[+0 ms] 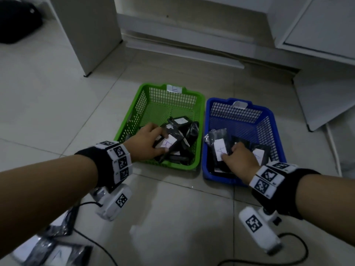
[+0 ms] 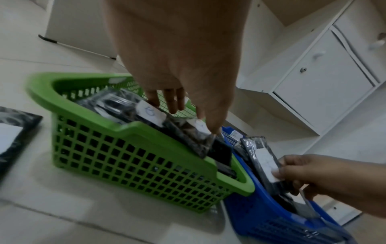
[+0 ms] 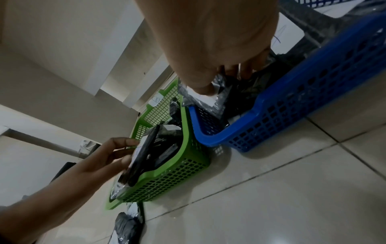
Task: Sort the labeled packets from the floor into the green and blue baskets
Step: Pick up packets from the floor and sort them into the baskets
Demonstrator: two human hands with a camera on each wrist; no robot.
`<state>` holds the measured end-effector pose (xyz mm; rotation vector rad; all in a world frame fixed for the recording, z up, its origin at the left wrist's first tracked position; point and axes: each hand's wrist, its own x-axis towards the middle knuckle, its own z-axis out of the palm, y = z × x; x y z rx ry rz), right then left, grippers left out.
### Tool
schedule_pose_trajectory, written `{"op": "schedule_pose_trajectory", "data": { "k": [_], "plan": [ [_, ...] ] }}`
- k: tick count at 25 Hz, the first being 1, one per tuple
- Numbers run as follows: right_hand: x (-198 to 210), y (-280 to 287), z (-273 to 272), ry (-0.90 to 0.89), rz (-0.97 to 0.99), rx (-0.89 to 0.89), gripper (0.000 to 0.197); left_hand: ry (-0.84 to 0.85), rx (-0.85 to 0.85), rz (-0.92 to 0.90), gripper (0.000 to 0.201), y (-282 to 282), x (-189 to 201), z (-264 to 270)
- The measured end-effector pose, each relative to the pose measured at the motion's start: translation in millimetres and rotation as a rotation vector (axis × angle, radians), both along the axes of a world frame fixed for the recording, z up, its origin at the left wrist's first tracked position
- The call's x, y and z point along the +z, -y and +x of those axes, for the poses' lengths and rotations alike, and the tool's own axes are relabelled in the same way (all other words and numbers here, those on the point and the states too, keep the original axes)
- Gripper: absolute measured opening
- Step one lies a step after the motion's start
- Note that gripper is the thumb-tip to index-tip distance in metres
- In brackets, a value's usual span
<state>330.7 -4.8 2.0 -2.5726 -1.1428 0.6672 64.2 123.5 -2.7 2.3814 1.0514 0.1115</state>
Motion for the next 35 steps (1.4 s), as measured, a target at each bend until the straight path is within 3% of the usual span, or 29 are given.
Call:
{"op": "schedule_pose_trajectory", "data": {
  "k": [4,11,14,16,20,22,24,27,30,33,35],
  "plan": [
    [-3,-12,-3,0.019,-0.090,0.068,0.045,-0.114,-0.232,0.098,0.065,-3,-3,-21],
    [7,-16,-10,0.083,-0.308,0.208,0.055,-0.321,0.012,0.204,0.057,11,-9,7],
    [6,-3,-14,0.027,-0.102,0.135,0.052,-0.246,-0.028,0.164,0.054,5,-2,-5],
    [9,14,-34,-0.039,0.074,0.102,0.039,-0.105,-0.029,0.144,0.045,-3,5,-30],
    [11,25,-98,-0.164,0.080,0.498,0.005,0.043,0.119,0.181,0.029,-12,7,-96],
    [2,15,-135,-0.247,0.049,0.730,0.013,0.008,0.223,0.160,0.025,-10,-1,-126],
    [-16,0,-173,-0.294,0.055,0.818,0.022,-0.095,0.308,0.104,0.030,-6,-18,-148],
    [-48,-21,-232,-0.325,0.084,0.761,0.029,-0.277,0.427,-0.012,0.059,1,-43,-172],
    [-66,-31,-274,-0.415,0.120,0.537,0.039,-0.355,0.523,-0.130,0.088,6,-59,-180],
    [-77,-35,-294,-0.475,0.145,0.388,0.044,-0.361,0.546,-0.148,0.100,5,-70,-185],
    [-84,-38,-299,-0.528,0.201,0.293,0.042,-0.305,0.587,-0.189,0.096,5,-71,-193]
  ]
}}
